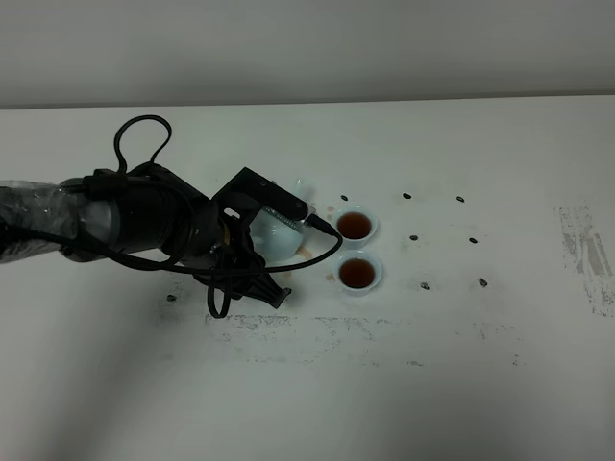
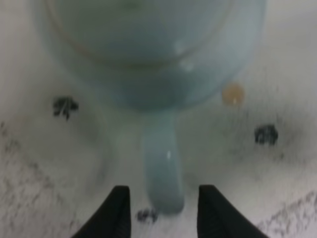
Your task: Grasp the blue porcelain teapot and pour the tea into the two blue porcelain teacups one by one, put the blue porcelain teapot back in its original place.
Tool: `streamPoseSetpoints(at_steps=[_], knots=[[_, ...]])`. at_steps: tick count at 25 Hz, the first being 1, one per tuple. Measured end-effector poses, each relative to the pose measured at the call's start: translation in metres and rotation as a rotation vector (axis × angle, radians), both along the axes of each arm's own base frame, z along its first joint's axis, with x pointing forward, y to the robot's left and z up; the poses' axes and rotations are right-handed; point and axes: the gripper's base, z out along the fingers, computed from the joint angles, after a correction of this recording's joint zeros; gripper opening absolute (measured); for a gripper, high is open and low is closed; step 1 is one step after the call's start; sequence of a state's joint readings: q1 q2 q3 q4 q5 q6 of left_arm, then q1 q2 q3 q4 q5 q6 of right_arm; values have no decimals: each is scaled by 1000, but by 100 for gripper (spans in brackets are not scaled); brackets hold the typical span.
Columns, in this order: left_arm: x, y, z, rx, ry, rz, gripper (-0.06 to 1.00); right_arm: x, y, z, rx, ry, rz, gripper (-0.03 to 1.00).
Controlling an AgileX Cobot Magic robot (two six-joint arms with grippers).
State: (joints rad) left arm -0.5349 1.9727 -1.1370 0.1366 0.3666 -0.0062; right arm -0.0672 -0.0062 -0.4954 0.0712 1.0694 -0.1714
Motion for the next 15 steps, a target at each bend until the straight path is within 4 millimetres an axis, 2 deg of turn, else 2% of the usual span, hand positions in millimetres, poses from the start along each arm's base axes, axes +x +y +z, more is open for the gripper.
streamPoseSetpoints(at_steps=[3, 8, 11, 14, 15], knots=[[-5, 3, 23, 0, -14, 0, 31, 0, 0, 0, 0, 0, 0, 51], [-20, 14, 81, -16, -72, -6, 31, 0, 0, 0, 0, 0, 0, 51], [-35, 25, 123, -69, -127, -11, 31, 0, 0, 0, 0, 0, 0, 51], [-53, 42, 155, -122, -181, -20, 31, 0, 0, 0, 0, 0, 0, 51], [-60, 48, 160, -129, -184, -12, 31, 0, 0, 0, 0, 0, 0, 51]])
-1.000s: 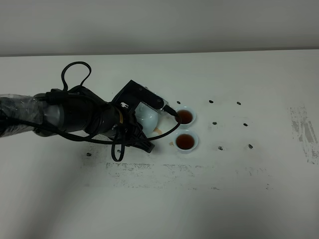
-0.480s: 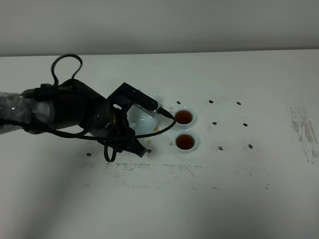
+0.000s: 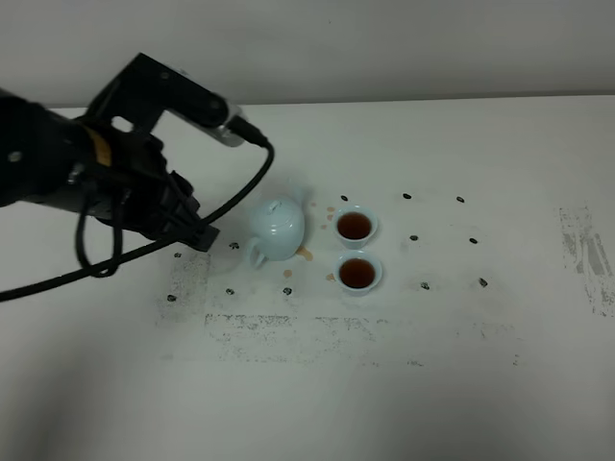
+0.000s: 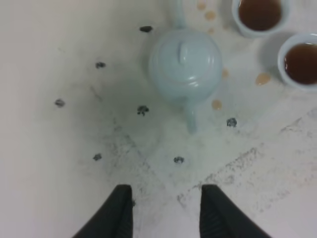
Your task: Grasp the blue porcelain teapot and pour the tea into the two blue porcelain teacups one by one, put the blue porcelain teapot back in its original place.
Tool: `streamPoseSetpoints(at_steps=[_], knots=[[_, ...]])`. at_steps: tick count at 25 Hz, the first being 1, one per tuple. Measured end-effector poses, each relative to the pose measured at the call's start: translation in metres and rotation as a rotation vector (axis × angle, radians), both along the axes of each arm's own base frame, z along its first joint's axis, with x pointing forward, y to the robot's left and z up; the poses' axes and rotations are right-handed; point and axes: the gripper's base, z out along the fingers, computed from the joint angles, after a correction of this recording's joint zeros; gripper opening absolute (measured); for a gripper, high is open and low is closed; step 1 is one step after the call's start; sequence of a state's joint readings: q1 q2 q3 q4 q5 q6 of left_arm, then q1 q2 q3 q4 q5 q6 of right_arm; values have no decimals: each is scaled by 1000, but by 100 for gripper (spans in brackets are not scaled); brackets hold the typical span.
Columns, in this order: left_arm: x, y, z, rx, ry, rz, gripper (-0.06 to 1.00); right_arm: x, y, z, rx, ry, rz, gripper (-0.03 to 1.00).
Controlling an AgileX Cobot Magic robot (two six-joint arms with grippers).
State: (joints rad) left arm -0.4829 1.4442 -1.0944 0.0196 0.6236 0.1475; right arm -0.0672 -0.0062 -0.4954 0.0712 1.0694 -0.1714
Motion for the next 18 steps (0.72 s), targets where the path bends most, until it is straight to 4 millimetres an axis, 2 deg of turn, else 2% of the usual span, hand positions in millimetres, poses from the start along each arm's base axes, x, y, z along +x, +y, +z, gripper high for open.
streamPoseSetpoints(at_steps=[2, 10, 13, 18], knots=[[-16, 16, 9, -10, -17, 19, 31, 0, 0, 0, 0, 0, 0, 51], [-68, 76, 14, -6, -22, 167, 31, 0, 0, 0, 0, 0, 0, 51], [-88, 94, 13, -1, -6, 228, 31, 0, 0, 0, 0, 0, 0, 51], [-124, 117, -2, 1, 19, 325, 31, 0, 0, 0, 0, 0, 0, 51]])
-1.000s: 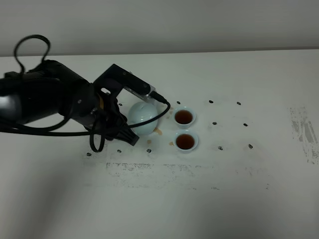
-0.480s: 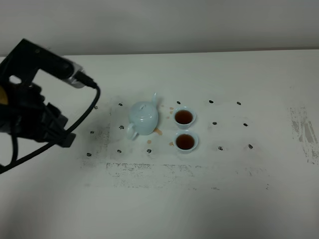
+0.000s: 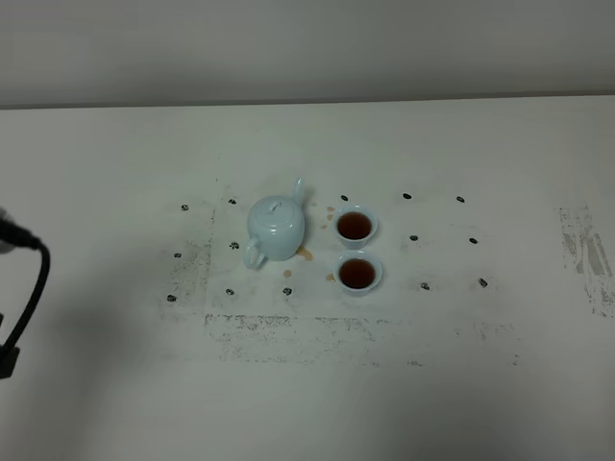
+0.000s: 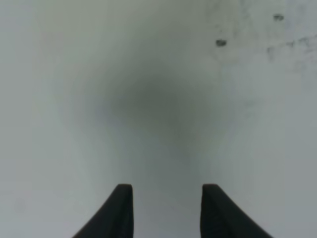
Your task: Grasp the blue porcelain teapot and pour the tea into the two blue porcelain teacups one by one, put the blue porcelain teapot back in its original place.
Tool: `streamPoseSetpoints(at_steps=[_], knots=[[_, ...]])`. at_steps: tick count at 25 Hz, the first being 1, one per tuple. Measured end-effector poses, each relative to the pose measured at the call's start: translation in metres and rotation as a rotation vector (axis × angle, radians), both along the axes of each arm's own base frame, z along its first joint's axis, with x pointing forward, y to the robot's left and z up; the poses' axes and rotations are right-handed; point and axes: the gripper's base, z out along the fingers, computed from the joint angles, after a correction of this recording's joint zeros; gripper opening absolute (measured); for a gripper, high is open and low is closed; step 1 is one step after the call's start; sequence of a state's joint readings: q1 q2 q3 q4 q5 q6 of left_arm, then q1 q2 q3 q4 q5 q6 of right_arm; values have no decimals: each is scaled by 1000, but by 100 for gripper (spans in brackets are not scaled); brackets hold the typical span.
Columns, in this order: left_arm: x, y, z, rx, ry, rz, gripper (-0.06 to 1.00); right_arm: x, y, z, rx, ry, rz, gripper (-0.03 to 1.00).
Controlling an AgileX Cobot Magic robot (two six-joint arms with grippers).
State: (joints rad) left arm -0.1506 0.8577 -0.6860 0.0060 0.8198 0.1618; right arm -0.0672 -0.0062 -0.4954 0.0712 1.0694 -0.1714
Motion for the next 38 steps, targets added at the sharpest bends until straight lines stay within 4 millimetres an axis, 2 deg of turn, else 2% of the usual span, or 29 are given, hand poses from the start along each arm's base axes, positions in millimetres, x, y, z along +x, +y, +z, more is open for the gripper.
streamPoseSetpoints(at_steps=[9, 12, 17, 23, 32, 38], knots=[[-77, 21, -8, -55, 5, 224, 31, 0, 0, 0, 0, 0, 0, 51], [-91, 23, -10, -69, -42, 279, 31, 0, 0, 0, 0, 0, 0, 51], [-106, 21, -19, -90, -94, 289, 31, 0, 0, 0, 0, 0, 0, 51], [-119, 20, -17, -95, -183, 285, 31, 0, 0, 0, 0, 0, 0, 51], [-152, 19, -16, -83, -410, 281, 31, 0, 0, 0, 0, 0, 0, 51], [-155, 19, -16, -83, -427, 281, 31, 0, 0, 0, 0, 0, 0, 50]])
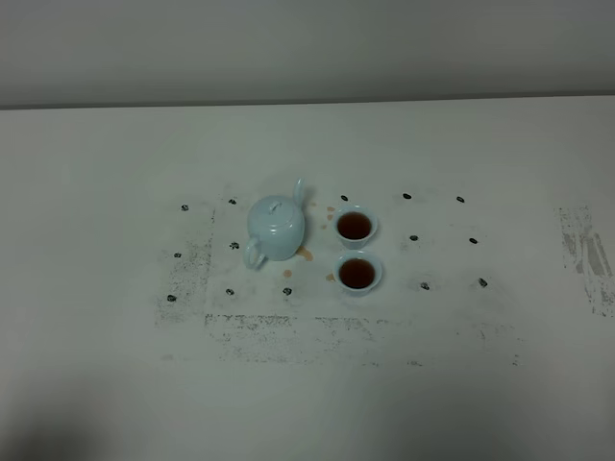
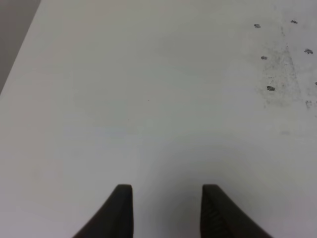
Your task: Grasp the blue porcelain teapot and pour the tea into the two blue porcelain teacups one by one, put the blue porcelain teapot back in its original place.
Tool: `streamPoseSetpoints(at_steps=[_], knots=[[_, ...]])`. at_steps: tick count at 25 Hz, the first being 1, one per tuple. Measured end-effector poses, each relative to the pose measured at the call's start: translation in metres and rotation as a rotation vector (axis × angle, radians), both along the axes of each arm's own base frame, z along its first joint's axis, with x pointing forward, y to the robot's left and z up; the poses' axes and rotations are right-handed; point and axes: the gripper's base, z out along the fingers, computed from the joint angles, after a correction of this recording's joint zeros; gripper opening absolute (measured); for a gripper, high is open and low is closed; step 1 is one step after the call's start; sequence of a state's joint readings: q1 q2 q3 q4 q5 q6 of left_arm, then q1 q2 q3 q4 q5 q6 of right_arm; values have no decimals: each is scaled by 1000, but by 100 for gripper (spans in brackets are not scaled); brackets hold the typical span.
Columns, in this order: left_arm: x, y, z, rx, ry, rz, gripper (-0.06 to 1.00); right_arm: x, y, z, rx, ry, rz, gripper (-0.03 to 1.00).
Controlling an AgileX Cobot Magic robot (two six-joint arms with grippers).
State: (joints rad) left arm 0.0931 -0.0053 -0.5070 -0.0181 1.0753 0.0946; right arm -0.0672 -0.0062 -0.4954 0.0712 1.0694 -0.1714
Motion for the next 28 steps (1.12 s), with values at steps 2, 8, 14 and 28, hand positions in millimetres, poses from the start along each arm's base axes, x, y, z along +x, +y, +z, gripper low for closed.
streamPoseSetpoints(at_steps=[2, 8, 14, 28], knots=[[0, 0, 0, 0, 0, 0, 31, 0, 0, 0, 0, 0, 0, 50], [0, 0, 0, 3, -1, -2, 31, 0, 0, 0, 0, 0, 0, 50], [0, 0, 0, 10, 0, -34, 31, 0, 0, 0, 0, 0, 0, 50], [0, 0, 0, 13, 0, -71, 31, 0, 0, 0, 0, 0, 0, 51]])
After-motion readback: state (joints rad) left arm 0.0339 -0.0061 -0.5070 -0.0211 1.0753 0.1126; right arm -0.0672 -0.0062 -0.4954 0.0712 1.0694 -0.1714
